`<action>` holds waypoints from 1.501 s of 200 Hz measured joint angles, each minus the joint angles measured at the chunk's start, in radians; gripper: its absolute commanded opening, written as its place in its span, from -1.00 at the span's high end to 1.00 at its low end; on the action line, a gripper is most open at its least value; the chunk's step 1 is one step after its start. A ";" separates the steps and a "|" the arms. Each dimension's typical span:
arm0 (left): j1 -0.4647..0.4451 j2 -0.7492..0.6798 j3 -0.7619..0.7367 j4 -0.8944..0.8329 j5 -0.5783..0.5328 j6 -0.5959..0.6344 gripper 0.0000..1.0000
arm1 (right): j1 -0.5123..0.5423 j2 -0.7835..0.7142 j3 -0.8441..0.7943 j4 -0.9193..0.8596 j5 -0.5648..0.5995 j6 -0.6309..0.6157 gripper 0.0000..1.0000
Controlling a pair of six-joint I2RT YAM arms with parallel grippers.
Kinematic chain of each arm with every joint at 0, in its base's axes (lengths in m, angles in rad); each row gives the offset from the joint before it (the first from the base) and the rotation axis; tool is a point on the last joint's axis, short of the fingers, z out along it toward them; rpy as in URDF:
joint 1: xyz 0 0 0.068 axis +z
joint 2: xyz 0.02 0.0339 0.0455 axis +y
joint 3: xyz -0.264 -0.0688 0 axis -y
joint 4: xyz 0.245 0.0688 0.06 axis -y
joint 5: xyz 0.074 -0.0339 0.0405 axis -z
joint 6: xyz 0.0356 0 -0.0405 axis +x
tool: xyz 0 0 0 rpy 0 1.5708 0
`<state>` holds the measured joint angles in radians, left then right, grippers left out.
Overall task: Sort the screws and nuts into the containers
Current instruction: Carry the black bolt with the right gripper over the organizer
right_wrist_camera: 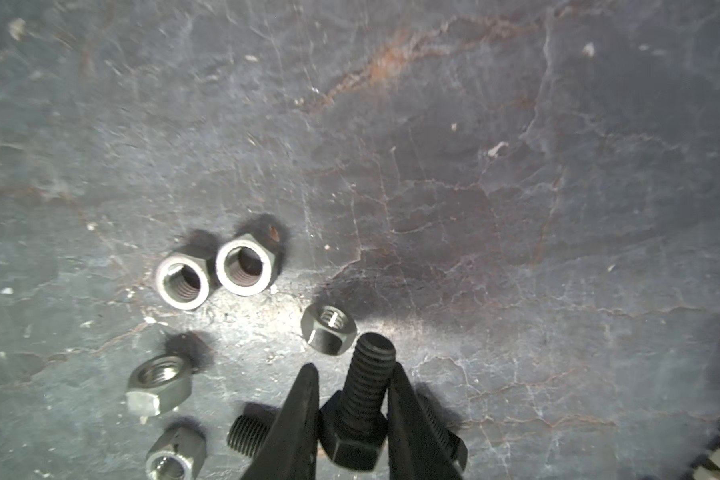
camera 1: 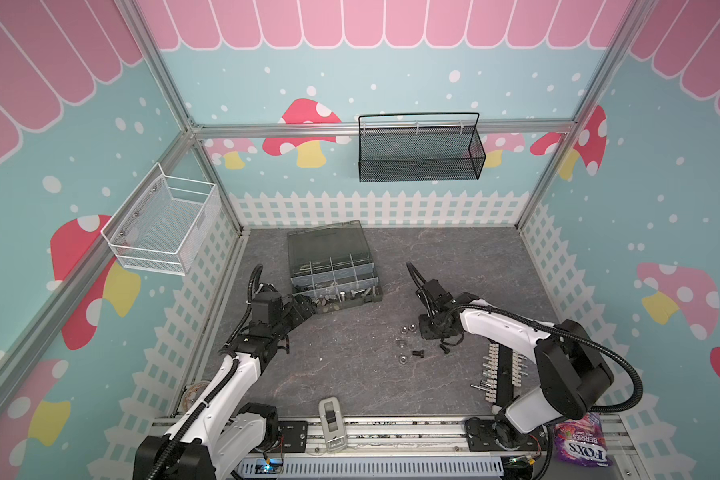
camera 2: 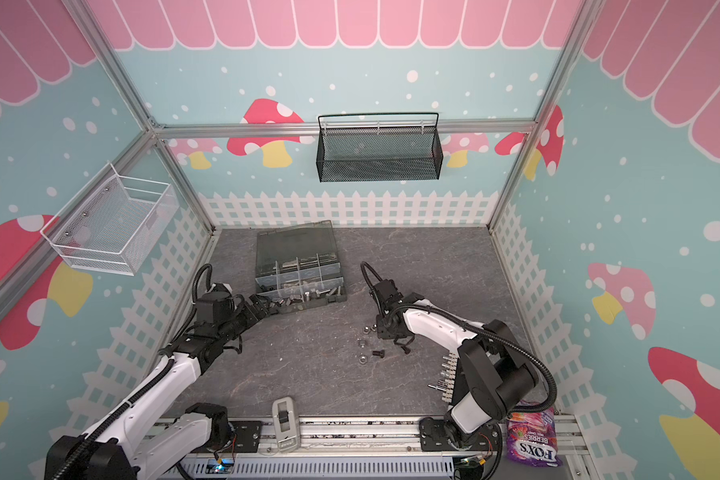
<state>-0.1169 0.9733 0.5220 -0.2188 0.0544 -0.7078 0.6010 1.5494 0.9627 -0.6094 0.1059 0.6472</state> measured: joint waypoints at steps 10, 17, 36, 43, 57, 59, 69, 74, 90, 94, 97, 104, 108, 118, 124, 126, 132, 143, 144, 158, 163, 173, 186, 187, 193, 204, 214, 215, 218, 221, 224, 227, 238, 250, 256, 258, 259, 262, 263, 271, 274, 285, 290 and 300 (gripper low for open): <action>0.000 0.002 0.000 0.000 0.000 0.000 -1.00 | 0.000 -0.003 0.015 -0.001 0.002 -0.004 0.95; 0.000 0.004 0.000 0.001 0.000 0.000 -1.00 | 0.000 -0.003 0.028 -0.001 0.003 -0.009 0.95; 0.000 0.007 0.000 0.002 0.003 -0.001 -1.00 | 0.000 -0.003 0.071 0.000 0.002 -0.027 0.95; 0.000 0.008 0.000 0.003 0.003 -0.001 -1.00 | 0.000 -0.002 0.089 0.002 0.002 -0.035 0.95; 0.000 0.008 0.000 0.007 0.003 -0.001 -1.00 | 0.000 0.005 0.128 0.013 -0.002 -0.049 0.95; 0.000 0.008 0.000 0.007 0.003 -0.001 -1.00 | 0.000 0.007 0.135 0.015 -0.004 -0.049 0.95; 0.000 0.009 0.000 0.008 0.003 -0.001 -1.00 | 0.000 0.021 0.171 0.029 -0.010 -0.061 0.95; 0.000 0.009 0.000 0.008 0.003 -0.001 -1.00 | 0.000 0.030 0.190 0.036 -0.016 -0.066 0.95; 0.000 0.010 0.000 0.008 0.003 -0.001 -0.99 | 0.001 0.069 0.253 0.063 -0.031 -0.082 0.95; 0.000 0.010 0.000 0.008 0.004 -0.002 -1.00 | 0.001 0.081 0.270 0.071 -0.037 -0.087 0.95; 0.000 0.010 0.000 0.008 0.004 -0.002 -1.00 | 0.001 0.089 0.282 0.077 -0.039 -0.089 0.95; 0.000 0.011 0.000 0.008 0.004 -0.003 -0.99 | 0.002 0.112 0.313 0.090 -0.048 -0.097 0.95; 0.000 0.011 0.000 0.008 0.005 -0.004 -0.99 | 0.003 0.128 0.334 0.097 -0.055 -0.101 0.95; 0.000 0.012 0.000 0.008 0.007 -0.004 -0.99 | 0.005 0.169 0.384 0.113 -0.064 -0.114 0.95; 0.000 0.013 0.000 0.009 0.009 -0.004 -1.00 | 0.007 0.192 0.412 0.122 -0.069 -0.120 0.95; 0.000 0.013 0.000 0.009 0.010 -0.004 -1.00 | 0.008 0.202 0.423 0.124 -0.073 -0.123 0.95; 0.000 0.013 0.000 0.009 0.010 -0.004 -1.00 | 0.010 0.226 0.451 0.134 -0.077 -0.129 0.95; 0.000 0.015 0.000 0.011 0.011 -0.004 -1.00 | 0.013 0.274 0.504 0.147 -0.086 -0.140 0.96; 0.000 0.015 0.000 0.011 0.011 -0.004 -1.00 | 0.013 0.277 0.508 0.148 -0.088 -0.140 0.95; 0.000 0.018 0.000 0.012 0.011 -0.004 -1.00 | 0.016 0.337 0.572 0.159 -0.102 -0.154 0.96; 0.000 0.019 0.000 0.012 0.011 -0.004 -0.99 | 0.016 0.357 0.594 0.162 -0.106 -0.159 0.96; 0.000 0.019 0.000 0.012 0.011 -0.004 -1.00 | 0.017 0.404 0.639 0.169 -0.120 -0.169 0.96; 0.000 0.019 0.000 0.012 0.011 -0.004 -1.00 | 0.020 0.459 0.693 0.171 -0.129 -0.179 0.96; 0.000 0.019 0.000 0.012 0.011 -0.004 -1.00 | 0.020 0.462 0.696 0.171 -0.130 -0.180 0.96; 0.000 0.019 0.000 0.012 0.011 -0.004 -0.99 | 0.021 0.488 0.721 0.171 -0.134 -0.184 0.96; 0.000 0.019 0.000 0.012 0.011 -0.004 -1.00 | 0.021 0.528 0.757 0.173 -0.138 -0.191 0.96; 0.000 0.019 0.000 0.012 0.011 -0.004 -1.00 | 0.021 0.559 0.786 0.170 -0.146 -0.195 0.94; 0.000 0.019 0.000 0.012 0.011 -0.004 -1.00 | 0.021 0.563 0.790 0.171 -0.146 -0.196 0.95; 0.000 0.019 0.000 0.012 0.011 -0.004 -0.99 | 0.021 0.570 0.798 0.171 -0.146 -0.196 0.95; 0.000 0.019 0.000 0.012 0.011 -0.004 -0.99 | 0.021 0.579 0.806 0.172 -0.151 -0.198 0.94; 0.000 0.019 0.000 0.012 0.011 -0.004 -1.00 | 0.021 0.589 0.815 0.172 -0.150 -0.198 0.94; 0.000 0.019 0.000 0.012 0.011 -0.004 -1.00 | 0.021 0.597 0.823 0.172 -0.153 -0.199 0.94; 0.000 0.019 0.000 0.012 0.011 -0.003 -1.00 | 0.021 0.626 0.851 0.171 -0.156 -0.200 0.93; 0.000 0.019 0.000 0.012 0.011 -0.003 -1.00 | 0.021 0.657 0.881 0.172 -0.165 -0.202 0.91; 0.000 0.019 0.000 0.012 0.011 -0.003 -1.00 | 0.021 0.669 0.893 0.173 -0.170 -0.202 0.90; 0.000 0.019 0.000 0.012 0.011 -0.003 -1.00 | 0.022 0.673 0.897 0.173 -0.169 -0.202 0.90; 0.000 0.019 0.000 0.012 0.011 -0.003 -1.00 | 0.022 0.675 0.900 0.172 -0.169 -0.202 0.89; 0.000 0.019 0.000 0.012 0.011 -0.003 -1.00 | 0.022 0.682 0.904 0.173 -0.172 -0.203 0.89; 0.000 0.019 0.000 0.012 0.011 -0.003 -1.00 | 0.022 0.685 0.907 0.172 -0.172 -0.203 0.88; 0.000 0.019 0.000 0.012 0.011 -0.003 -0.99 | 0.023 0.700 0.922 0.172 -0.177 -0.203 0.85; 0.000 0.019 0.000 0.012 0.011 -0.003 -0.99 | 0.024 0.706 0.927 0.172 -0.179 -0.203 0.82; 0.000 0.019 0.000 0.011 0.011 -0.003 -1.00 | 0.026 0.726 0.946 0.173 -0.184 -0.205 0.72; 0.000 0.019 0.000 0.011 0.010 -0.003 -1.00 | 0.028 0.734 0.951 0.173 -0.187 -0.206 0.67; 0.000 0.018 0.000 0.010 0.010 -0.003 -0.99 | 0.031 0.743 0.958 0.172 -0.192 -0.206 0.58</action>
<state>-0.1169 0.9916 0.5224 -0.2085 0.0647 -0.7113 0.6323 2.2925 1.9205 -0.4374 -0.0864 0.4416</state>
